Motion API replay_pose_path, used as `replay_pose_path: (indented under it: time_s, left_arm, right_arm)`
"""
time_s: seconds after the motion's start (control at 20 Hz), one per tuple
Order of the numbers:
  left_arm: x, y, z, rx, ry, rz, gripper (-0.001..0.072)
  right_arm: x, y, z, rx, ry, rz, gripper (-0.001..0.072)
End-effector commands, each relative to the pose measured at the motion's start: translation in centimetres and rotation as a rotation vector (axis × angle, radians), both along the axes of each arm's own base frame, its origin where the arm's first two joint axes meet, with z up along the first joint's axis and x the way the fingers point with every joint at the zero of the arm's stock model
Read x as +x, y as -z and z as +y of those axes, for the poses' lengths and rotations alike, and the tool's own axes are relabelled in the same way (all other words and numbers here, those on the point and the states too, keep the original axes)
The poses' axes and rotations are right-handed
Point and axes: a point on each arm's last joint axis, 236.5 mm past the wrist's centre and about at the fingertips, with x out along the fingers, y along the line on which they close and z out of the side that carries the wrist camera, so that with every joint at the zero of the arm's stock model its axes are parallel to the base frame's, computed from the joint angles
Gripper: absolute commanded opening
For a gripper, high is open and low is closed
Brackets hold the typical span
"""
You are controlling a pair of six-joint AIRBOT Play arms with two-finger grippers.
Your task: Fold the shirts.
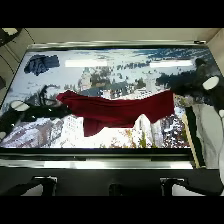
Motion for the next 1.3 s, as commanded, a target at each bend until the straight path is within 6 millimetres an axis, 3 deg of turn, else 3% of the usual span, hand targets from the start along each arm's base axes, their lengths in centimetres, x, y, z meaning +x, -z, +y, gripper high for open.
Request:
replay_pose_path:
  time_s: [0.0, 0.1, 0.15, 0.25, 0.35, 0.45, 0.55, 0.65, 0.75, 0.85, 0.9, 1.0, 1.15, 1.25]
  left_arm:
    - [3.3, -17.0, 2.8, 0.032, -0.068, -0.404, 0.0023]
    - [1.7, -31.6, 4.5, 0.066, -0.123, -0.728, 0.0023]
    - [-0.8, -38.9, 4.8, 0.087, -0.149, -0.904, 0.0023]
    - [-7.3, -50.4, 4.7, 0.122, -0.194, -1.211, 0.0023]
    - [-13.9, -57.3, 3.8, 0.129, -0.219, -1.429, 0.0023]
    - [-18.6, -60.5, 3.5, 0.081, -0.262, -1.536, 0.0023]
    - [-20.8, -60.9, 3.6, 0.106, -0.289, -1.568, 0.0023]
    - [-21.6, -60.7, 4.4, 0.125, -0.338, -1.554, 0.0023]
    - [-21.3, -60.2, 5.5, 0.209, -0.377, -1.544, 0.0023]
    - [-19.3, -58.6, 6.9, 0.251, -0.417, -1.464, 0.0023]
    - [-17.7, -57.1, 7.6, 0.277, -0.423, -1.405, 0.0023]
    - [-12.9, -51.8, 8.8, 0.33, -0.399, -1.222, 0.0023]
    - [-3.9, -39.1, 10.4, 0.331, -0.339, -0.857, 0.0024]
    - [1.6, -29.7, 11.8, 0.326, -0.326, -0.649, 0.0024]
  right_arm:
    - [-1.0, -17.7, -0.7, -0.066, 0.069, -0.458, 0.0031]
    - [-5.8, -30.7, -0.4, -0.1, 0.11, -0.768, 0.0031]
    - [-9.5, -36.8, 0.0, -0.108, 0.131, -0.922, 0.0032]
    - [-17.4, -45.3, 1.4, -0.119, 0.148, -1.16, 0.0032]
    - [-24.1, -49.7, 2.9, -0.14, 0.14, -1.295, 0.0032]
    - [-28.8, -51.8, 3.9, -0.16, 0.138, -1.378, 0.0032]
    - [-32.5, -53.2, 4.4, -0.141, 0.152, -1.439, 0.0032]
    - [-34.5, -54.1, 4.4, -0.141, 0.174, -1.469, 0.0032]
    - [-35.0, -54.3, 4.2, -0.183, 0.184, -1.46, 0.0032]
    - [-33.6, -53.0, 3.9, -0.204, 0.182, -1.387, 0.0032]
    - [-32.1, -51.7, 3.7, -0.205, 0.179, -1.323, 0.0032]
    - [-27.1, -47.3, 3.1, -0.189, 0.157, -1.115, 0.0033]
    - [-17.3, -37.6, 1.3, -0.163, 0.126, -0.738, 0.0033]
    - [-10.2, -29.1, -0.1, -0.126, 0.109, -0.483, 0.0033]
